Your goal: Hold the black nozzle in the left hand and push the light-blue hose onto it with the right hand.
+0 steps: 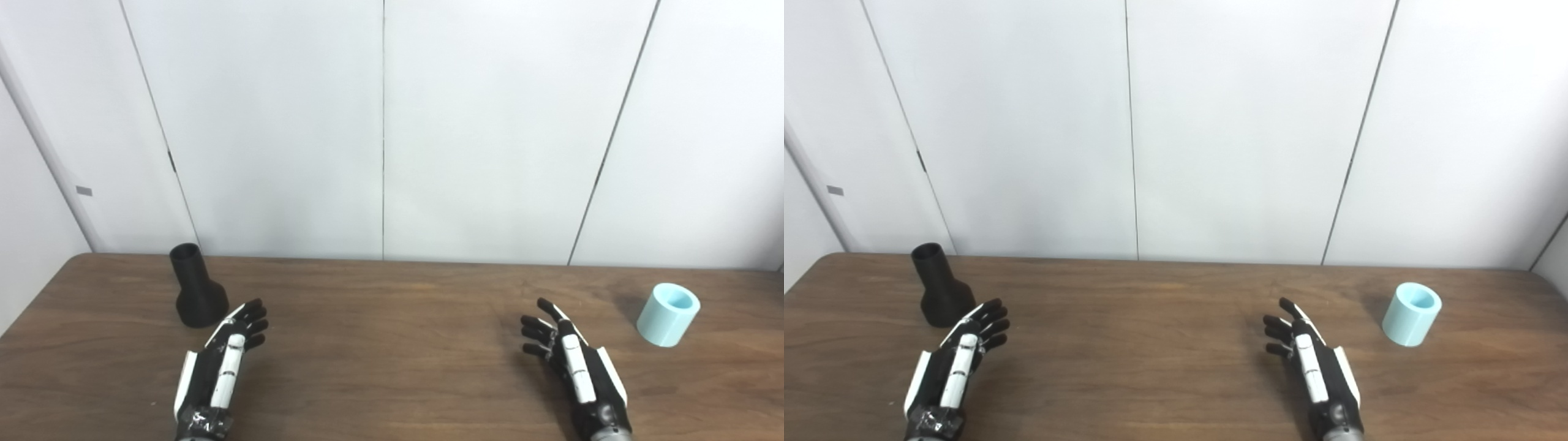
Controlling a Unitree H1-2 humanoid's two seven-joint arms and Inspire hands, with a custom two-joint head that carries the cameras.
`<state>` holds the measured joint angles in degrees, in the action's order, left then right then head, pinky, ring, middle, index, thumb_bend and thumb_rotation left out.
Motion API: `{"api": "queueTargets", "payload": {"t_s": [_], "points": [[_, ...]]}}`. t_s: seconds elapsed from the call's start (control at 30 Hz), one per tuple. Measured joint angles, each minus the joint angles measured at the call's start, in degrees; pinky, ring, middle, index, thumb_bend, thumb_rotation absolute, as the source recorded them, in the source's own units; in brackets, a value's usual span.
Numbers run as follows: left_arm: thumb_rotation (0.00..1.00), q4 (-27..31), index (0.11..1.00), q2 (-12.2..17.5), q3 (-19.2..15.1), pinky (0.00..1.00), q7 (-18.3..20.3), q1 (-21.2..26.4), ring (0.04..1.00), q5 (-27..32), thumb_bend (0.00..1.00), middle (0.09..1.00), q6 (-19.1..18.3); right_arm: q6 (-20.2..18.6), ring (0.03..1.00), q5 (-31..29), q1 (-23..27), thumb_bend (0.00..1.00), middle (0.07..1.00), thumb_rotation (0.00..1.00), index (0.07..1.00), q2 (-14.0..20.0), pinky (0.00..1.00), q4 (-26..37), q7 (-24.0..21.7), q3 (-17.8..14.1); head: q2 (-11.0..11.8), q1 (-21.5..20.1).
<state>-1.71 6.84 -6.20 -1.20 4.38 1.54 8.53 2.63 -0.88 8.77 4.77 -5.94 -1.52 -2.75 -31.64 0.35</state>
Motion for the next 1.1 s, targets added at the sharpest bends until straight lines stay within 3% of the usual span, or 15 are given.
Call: {"api": "queueTargets", "payload": {"t_s": [0.6,1.1], "points": [[0.82,0.1,0.828,0.2,0.2,0.80,0.2,-0.1,0.813,0.0,0.46,0.834,-0.1,-2.3,0.735,-0.8,-0.5,0.47,0.735,1.00,0.855,0.3,0.61,1.3,-0.4,0.4,-0.3,0.0],[0.82,0.5,0.828,0.4,0.2,0.80,0.1,-0.4,0.818,-0.2,0.44,0.833,-1.3,-2.4,0.730,-1.0,-0.5,0.48,0.738,1.00,0.856,0.4,0.61,1.4,-0.5,0.6,-0.7,0.0]]}}
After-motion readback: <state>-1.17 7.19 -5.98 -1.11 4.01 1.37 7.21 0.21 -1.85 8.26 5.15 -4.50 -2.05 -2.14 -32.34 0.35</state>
